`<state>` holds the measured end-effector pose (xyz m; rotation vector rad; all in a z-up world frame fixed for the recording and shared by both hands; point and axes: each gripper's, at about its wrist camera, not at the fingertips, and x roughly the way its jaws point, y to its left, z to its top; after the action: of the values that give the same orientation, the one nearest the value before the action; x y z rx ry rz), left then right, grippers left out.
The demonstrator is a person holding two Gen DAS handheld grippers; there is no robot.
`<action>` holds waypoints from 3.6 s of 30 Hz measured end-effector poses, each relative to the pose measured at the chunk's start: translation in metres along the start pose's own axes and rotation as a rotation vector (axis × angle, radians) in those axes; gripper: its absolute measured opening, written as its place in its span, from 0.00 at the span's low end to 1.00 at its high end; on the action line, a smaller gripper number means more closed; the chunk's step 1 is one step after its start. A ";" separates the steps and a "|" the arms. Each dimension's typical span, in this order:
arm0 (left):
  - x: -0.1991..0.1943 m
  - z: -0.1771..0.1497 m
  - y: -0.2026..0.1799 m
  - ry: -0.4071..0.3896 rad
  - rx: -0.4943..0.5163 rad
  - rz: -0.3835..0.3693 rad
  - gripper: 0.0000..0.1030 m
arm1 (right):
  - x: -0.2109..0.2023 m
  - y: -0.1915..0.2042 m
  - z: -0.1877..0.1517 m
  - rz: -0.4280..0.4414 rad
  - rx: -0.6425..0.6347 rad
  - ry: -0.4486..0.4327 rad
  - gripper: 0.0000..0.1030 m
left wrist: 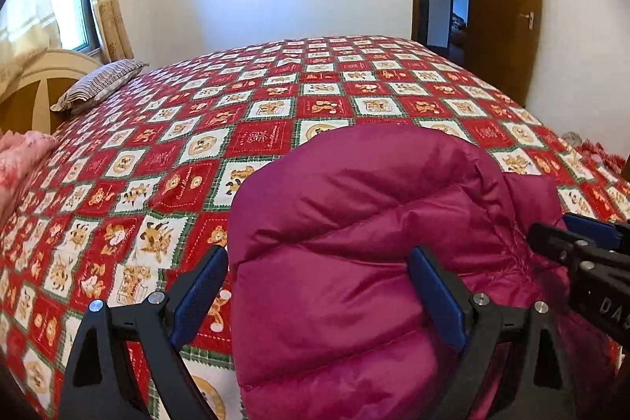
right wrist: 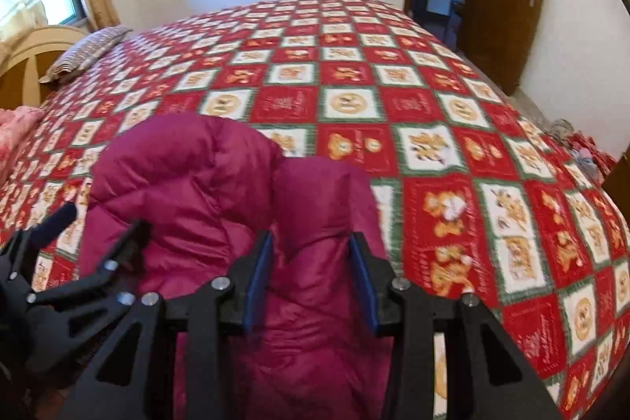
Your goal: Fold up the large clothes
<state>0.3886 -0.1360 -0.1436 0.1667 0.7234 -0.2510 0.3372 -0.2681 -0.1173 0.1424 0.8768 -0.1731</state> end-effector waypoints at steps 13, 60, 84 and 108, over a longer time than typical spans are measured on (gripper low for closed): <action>0.028 -0.019 -0.004 0.036 -0.022 -0.027 0.95 | 0.039 -0.014 -0.041 0.081 0.073 -0.047 0.42; 0.051 -0.033 -0.007 0.094 -0.012 -0.016 0.99 | 0.053 -0.011 -0.053 0.050 0.047 -0.079 0.42; -0.022 -0.063 0.040 0.047 -0.080 -0.151 0.99 | -0.005 -0.056 -0.074 0.081 0.163 -0.198 0.67; 0.005 -0.082 0.023 0.111 -0.090 -0.280 0.98 | 0.031 -0.049 -0.093 0.233 0.149 -0.059 0.51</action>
<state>0.3468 -0.0956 -0.2063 -0.0077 0.8672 -0.4783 0.2764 -0.3010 -0.2025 0.3751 0.7821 -0.0242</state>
